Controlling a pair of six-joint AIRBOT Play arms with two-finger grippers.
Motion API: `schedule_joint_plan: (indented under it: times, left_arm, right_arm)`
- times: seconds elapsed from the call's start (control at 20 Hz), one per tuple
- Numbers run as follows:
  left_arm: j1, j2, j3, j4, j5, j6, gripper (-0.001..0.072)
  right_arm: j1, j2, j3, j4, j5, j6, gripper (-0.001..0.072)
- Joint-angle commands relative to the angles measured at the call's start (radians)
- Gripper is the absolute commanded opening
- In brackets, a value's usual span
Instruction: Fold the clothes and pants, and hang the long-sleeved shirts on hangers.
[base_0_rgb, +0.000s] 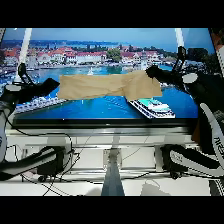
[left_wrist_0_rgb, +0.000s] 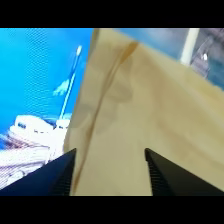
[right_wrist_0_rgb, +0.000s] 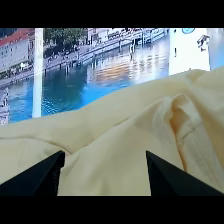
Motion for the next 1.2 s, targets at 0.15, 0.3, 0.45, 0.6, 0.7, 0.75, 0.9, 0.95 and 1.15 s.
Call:
schedule_joint_plan:
  times: [0.15, 0.3, 0.45, 0.6, 0.7, 0.75, 0.9, 0.95, 1.15]
  left_arm:
    - [0.032, -0.188, 0.036, -0.053, -0.116, 0.029, 0.0707]
    - [-0.032, -0.235, 0.074, -0.217, -0.142, 0.205, 0.0693]
    - [-0.147, -0.240, 0.111, -0.267, -0.134, 0.271, 0.0474]
    - [-0.260, -0.235, 0.169, -0.268, -0.166, 0.352, 0.0142]
    - [-0.303, -0.233, 0.230, -0.265, -0.242, 0.354, 0.0009]
    - [-0.312, -0.233, 0.264, -0.259, -0.296, 0.354, 0.0009]
    - [-0.315, -0.192, 0.355, -0.241, -0.453, 0.310, 0.0008]
    - [-0.312, -0.158, 0.377, -0.229, -0.485, 0.283, 0.0008]
    - [-0.317, 0.030, 0.401, -0.177, -0.521, 0.206, 0.0008]
  right_arm:
    - [0.003, -0.001, 0.004, -0.008, 0.032, 0.002, 0.0545]
    - [0.046, -0.002, 0.004, -0.005, 0.026, 0.004, 0.0544]
    - [0.130, -0.003, 0.004, -0.008, -0.009, 0.004, 0.0487]
    - [0.210, -0.021, 0.004, -0.008, -0.041, 0.004, 0.0132]
    - [0.262, -0.045, 0.004, -0.004, -0.046, 0.007, 0.0013]
    - [0.284, -0.058, 0.004, -0.004, -0.051, 0.023, 0.0013]
    - [0.346, -0.097, 0.005, -0.002, -0.056, 0.091, 0.0013]
    - [0.370, -0.110, 0.007, 0.008, -0.056, 0.092, 0.0012]
    - [0.488, -0.205, 0.111, 0.032, -0.053, 0.092, 0.0013]
